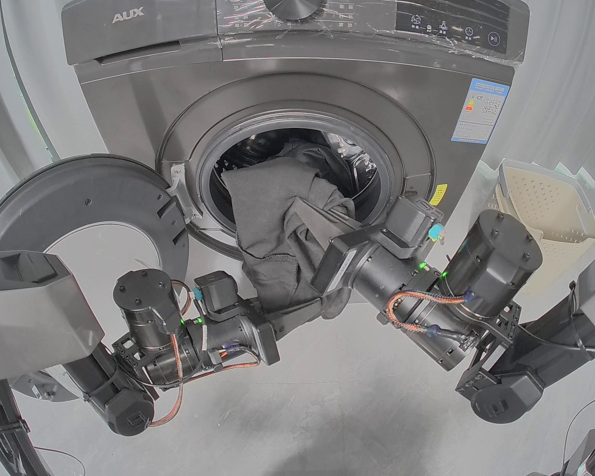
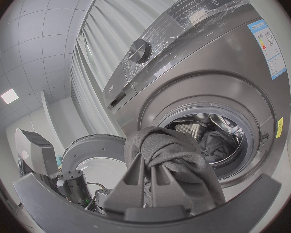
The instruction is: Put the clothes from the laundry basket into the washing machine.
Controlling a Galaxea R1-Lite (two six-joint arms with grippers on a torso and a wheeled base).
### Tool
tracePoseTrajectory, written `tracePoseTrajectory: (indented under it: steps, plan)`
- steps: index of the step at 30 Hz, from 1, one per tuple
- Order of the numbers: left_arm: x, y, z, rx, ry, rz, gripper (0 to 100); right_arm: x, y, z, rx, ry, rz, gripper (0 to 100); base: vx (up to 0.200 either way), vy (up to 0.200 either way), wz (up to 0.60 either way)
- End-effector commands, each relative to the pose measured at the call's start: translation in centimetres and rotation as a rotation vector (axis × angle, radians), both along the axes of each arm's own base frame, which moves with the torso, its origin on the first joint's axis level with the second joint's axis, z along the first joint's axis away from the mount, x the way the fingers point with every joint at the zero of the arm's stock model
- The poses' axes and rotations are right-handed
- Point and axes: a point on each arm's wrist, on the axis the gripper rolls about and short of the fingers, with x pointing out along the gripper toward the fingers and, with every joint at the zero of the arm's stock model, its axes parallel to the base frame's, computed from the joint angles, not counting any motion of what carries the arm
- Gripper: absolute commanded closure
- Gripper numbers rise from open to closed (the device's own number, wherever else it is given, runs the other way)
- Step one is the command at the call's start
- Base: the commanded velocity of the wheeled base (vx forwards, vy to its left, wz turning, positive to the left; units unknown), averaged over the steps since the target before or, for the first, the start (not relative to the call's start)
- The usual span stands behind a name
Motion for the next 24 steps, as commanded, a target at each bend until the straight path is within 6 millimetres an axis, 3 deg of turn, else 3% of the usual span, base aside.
tracePoseTrajectory:
  steps: [1, 9, 14, 19, 23, 24]
  plan:
    - [-0.9, 0.3, 1.1, -0.013, -0.021, -0.005, 100, 0.0, -0.1, 0.0, -0.001, 0.001, -0.002, 100, 0.0, 0.0, 0.0]
    - [-4.2, 1.4, 3.9, -0.054, -0.071, -0.039, 100, 0.2, 0.1, -0.5, -0.015, 0.013, -0.003, 100, 0.0, 0.0, 0.0]
    - [-5.2, 1.5, 4.9, -0.073, -0.097, -0.059, 100, 0.4, 0.3, -1.2, -0.031, 0.026, -0.003, 100, 0.0, 0.0, 0.0]
    - [-6.1, 1.2, 4.8, -0.066, -0.095, -0.068, 100, 0.4, 0.3, -1.2, -0.032, 0.027, -0.003, 100, 0.0, 0.0, 0.0]
    - [-5.7, 0.8, 3.5, -0.04, -0.047, -0.047, 100, 0.3, 0.3, -1.3, -0.033, 0.028, -0.002, 100, 0.0, 0.0, 0.0]
    - [-5.5, 0.8, 3.3, -0.035, -0.041, -0.044, 0, 0.3, 0.3, -1.3, -0.033, 0.028, -0.002, 100, 0.0, 0.0, 0.0]
